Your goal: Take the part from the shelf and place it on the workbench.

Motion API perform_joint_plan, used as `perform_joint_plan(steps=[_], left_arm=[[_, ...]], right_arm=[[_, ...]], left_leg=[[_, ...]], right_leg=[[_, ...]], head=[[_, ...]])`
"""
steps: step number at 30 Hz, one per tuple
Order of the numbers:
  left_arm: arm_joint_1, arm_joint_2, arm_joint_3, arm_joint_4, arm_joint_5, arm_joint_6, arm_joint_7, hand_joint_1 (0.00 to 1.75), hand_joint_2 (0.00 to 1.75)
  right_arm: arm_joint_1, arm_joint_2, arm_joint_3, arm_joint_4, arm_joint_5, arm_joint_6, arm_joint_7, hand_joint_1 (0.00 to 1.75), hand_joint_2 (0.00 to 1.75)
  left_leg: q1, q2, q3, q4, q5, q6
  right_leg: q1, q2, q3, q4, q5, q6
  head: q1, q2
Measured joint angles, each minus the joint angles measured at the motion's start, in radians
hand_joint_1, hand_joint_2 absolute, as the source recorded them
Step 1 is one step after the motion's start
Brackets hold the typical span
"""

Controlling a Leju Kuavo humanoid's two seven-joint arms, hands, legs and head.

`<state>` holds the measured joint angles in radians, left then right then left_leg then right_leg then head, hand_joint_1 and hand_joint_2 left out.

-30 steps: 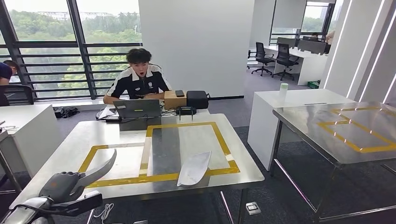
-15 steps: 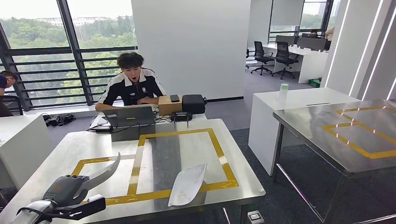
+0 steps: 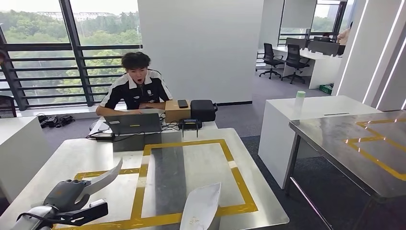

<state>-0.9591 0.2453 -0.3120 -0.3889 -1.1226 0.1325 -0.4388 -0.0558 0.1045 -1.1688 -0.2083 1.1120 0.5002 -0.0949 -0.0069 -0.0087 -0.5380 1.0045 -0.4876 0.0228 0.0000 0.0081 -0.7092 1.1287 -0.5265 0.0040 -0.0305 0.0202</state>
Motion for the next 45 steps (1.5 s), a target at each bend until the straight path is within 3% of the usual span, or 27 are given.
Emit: perform_joint_plan(steps=[2,3,6,8,10,12,13,14,16,17,18,22,24,26,27,28,30,32,34,38,42,45], left_arm=[[0.000,-0.001,0.000,0.002,0.000,0.001,0.001,1.75,1.75],[0.001,-0.001,0.000,0.002,0.001,0.001,0.001,1.75,1.75],[0.008,0.001,0.000,0.001,0.004,0.004,-0.001,1.75,1.75],[0.016,0.003,0.000,0.001,0.010,0.010,0.000,1.75,1.75],[0.028,0.005,0.000,0.003,0.015,0.024,0.002,1.75,1.75],[0.045,0.006,0.001,0.005,0.022,0.044,0.001,1.75,1.75],[0.051,0.007,0.003,0.005,0.028,0.052,-0.004,1.75,1.75],[0.055,0.009,0.006,0.005,0.034,0.056,-0.010,1.75,1.75],[0.057,0.019,0.016,0.008,0.047,0.056,-0.023,1.75,1.75],[0.057,0.025,0.021,0.010,0.050,0.055,-0.028,1.75,1.75],[0.059,0.033,0.027,0.011,0.052,0.054,-0.030,1.75,1.75],[0.070,0.053,0.043,0.013,0.051,0.059,-0.033,0.00,1.75],[0.071,0.057,0.053,0.013,0.051,0.061,-0.033,0.00,1.75],[0.076,0.058,0.060,0.015,0.051,0.062,-0.030,0.00,0.87],[0.080,0.058,0.062,0.016,0.050,0.062,-0.028,0.00,0.44],[0.083,0.057,0.062,0.016,0.048,0.062,-0.026,0.00,0.00],[0.085,0.056,0.064,0.016,0.039,0.063,-0.018,0.00,0.00],[0.083,0.055,0.065,0.015,0.024,0.070,-0.006,0.00,0.00],[0.083,0.053,0.066,0.014,0.011,0.082,0.003,0.00,0.00],[0.083,0.043,0.066,0.012,-0.007,0.097,0.015,0.00,0.00],[0.081,0.028,0.066,0.011,-0.026,0.111,0.024,0.00,0.00],[0.080,0.017,0.066,0.009,-0.039,0.119,0.027,0.00,0.00]], right_arm=[[0.002,0.000,0.000,0.000,0.000,0.000,0.000,0.00,0.00],[0.002,0.000,0.000,0.000,0.000,0.000,0.000,0.00,0.00],[-0.001,0.000,0.000,0.000,-0.001,0.001,0.001,0.00,0.00],[-0.002,-0.001,-0.002,0.000,-0.002,0.000,0.001,0.00,0.00],[-0.002,-0.002,-0.005,0.000,-0.002,0.000,0.002,0.00,0.00],[-0.001,-0.003,-0.007,0.000,-0.002,0.000,0.004,0.00,0.00],[-0.001,-0.004,-0.007,0.000,-0.001,0.000,0.004,0.00,0.00],[0.000,-0.004,-0.008,0.000,-0.001,0.000,0.004,0.00,0.00],[0.000,-0.004,-0.008,0.000,0.001,0.000,0.005,0.00,0.00],[-0.001,-0.004,-0.008,0.000,0.002,0.000,0.005,0.00,0.00],[-0.001,-0.004,-0.008,0.000,0.003,0.000,0.005,0.00,0.00],[-0.003,-0.006,-0.008,0.000,0.009,0.000,0.006,0.00,0.00],[-0.003,-0.007,-0.008,0.000,0.010,0.000,0.006,0.00,0.00],[-0.004,-0.007,-0.009,0.000,0.011,0.000,0.006,0.00,0.00],[-0.004,-0.007,-0.009,0.000,0.011,0.000,0.006,0.00,0.00],[-0.004,-0.006,-0.009,0.000,0.012,0.000,0.006,0.00,0.00],[-0.004,-0.007,-0.009,0.000,0.012,0.000,0.006,0.00,0.00],[-0.006,-0.007,-0.009,0.000,0.013,0.000,0.007,0.00,0.00],[-0.009,-0.006,-0.009,0.000,0.013,0.000,0.007,0.00,0.00],[-0.010,-0.004,-0.009,0.000,0.013,0.000,0.009,0.00,0.00],[-0.010,-0.003,-0.012,0.000,0.013,0.000,0.011,0.00,0.00],[-0.011,0.001,-0.014,0.000,0.013,0.000,0.010,0.00,0.00]], left_leg=[[-0.001,-0.001,0.022,0.001,-0.028,-0.010],[-0.001,-0.003,0.029,0.006,-0.035,-0.016],[0.003,-0.003,0.023,0.050,-0.030,-0.033],[0.005,0.000,-0.032,0.139,-0.030,-0.040],[0.007,0.001,-0.109,0.240,-0.076,-0.048],[0.009,0.001,-0.164,0.274,-0.125,-0.051],[0.009,0.002,-0.172,0.253,-0.119,-0.050],[0.010,0.002,-0.169,0.206,-0.083,-0.048],[0.009,0.004,-0.151,0.086,0.034,-0.043],[0.007,0.004,-0.142,0.046,0.076,-0.039],[0.005,0.005,-0.139,0.028,0.099,-0.035],[0.009,0.004,-0.128,0.022,0.095,-0.017],[0.012,0.003,-0.120,0.015,0.090,-0.009],[0.012,0.003,-0.114,0.015,0.082,-0.005],[0.012,0.003,-0.111,0.015,0.077,-0.005],[0.012,0.003,-0.107,0.016,0.073,-0.006],[0.014,0.002,-0.098,0.020,0.063,-0.010],[0.011,0.001,-0.092,0.025,0.055,-0.019],[0.008,0.000,-0.090,0.026,0.050,-0.027],[0.008,0.002,-0.084,0.017,0.053,-0.009],[0.009,0.002,-0.078,0.008,0.057,-0.021],[0.008,0.002,-0.077,0.010,0.055,-0.020]], right_leg=[[0.005,-0.003,0.016,-0.093,0.121,-0.010],[0.007,-0.004,0.021,-0.113,0.150,-0.017],[0.009,-0.003,0.050,-0.119,0.133,-0.040],[0.008,-0.002,0.075,-0.121,0.117,-0.052],[0.009,0.000,0.100,-0.121,0.096,-0.058],[0.010,0.002,0.127,-0.120,0.073,-0.059],[0.010,0.004,0.142,-0.118,0.061,-0.058],[0.010,0.004,0.157,-0.116,0.047,-0.057],[0.011,0.007,0.180,-0.108,0.019,-0.052],[0.012,0.009,0.186,-0.103,0.007,-0.047],[0.013,0.011,0.187,-0.100,-0.003,-0.041],[0.014,0.009,0.184,-0.082,-0.035,-0.018],[0.010,0.005,0.136,0.007,-0.074,-0.006],[0.004,0.004,0.056,0.128,-0.105,0.002],[0.002,0.003,0.027,0.160,-0.101,0.004],[0.000,0.003,0.014,0.157,-0.079,0.005],[-0.004,0.001,0.039,0.057,0.002,0.004],[-0.003,-0.001,0.078,-0.052,0.052,-0.001],[0.000,-0.001,0.094,-0.091,0.057,-0.007],[0.002,0.001,0.101,-0.099,0.060,-0.013],[0.002,0.002,0.102,-0.098,0.060,-0.020],[0.000,0.002,0.102,-0.098,0.060,-0.020]], head=[[0.000,0.000],[-0.001,0.000],[-0.001,0.000],[-0.002,0.000],[-0.003,0.000],[-0.003,0.000],[-0.003,0.000],[-0.003,0.000],[-0.003,0.000],[-0.003,0.000],[-0.002,0.000],[-0.002,0.000],[-0.001,0.000],[0.001,0.000],[0.001,0.000],[0.001,0.000],[0.002,0.000],[0.002,0.000],[0.001,0.000],[0.001,0.000],[0.001,0.000],[0.001,0.000]])
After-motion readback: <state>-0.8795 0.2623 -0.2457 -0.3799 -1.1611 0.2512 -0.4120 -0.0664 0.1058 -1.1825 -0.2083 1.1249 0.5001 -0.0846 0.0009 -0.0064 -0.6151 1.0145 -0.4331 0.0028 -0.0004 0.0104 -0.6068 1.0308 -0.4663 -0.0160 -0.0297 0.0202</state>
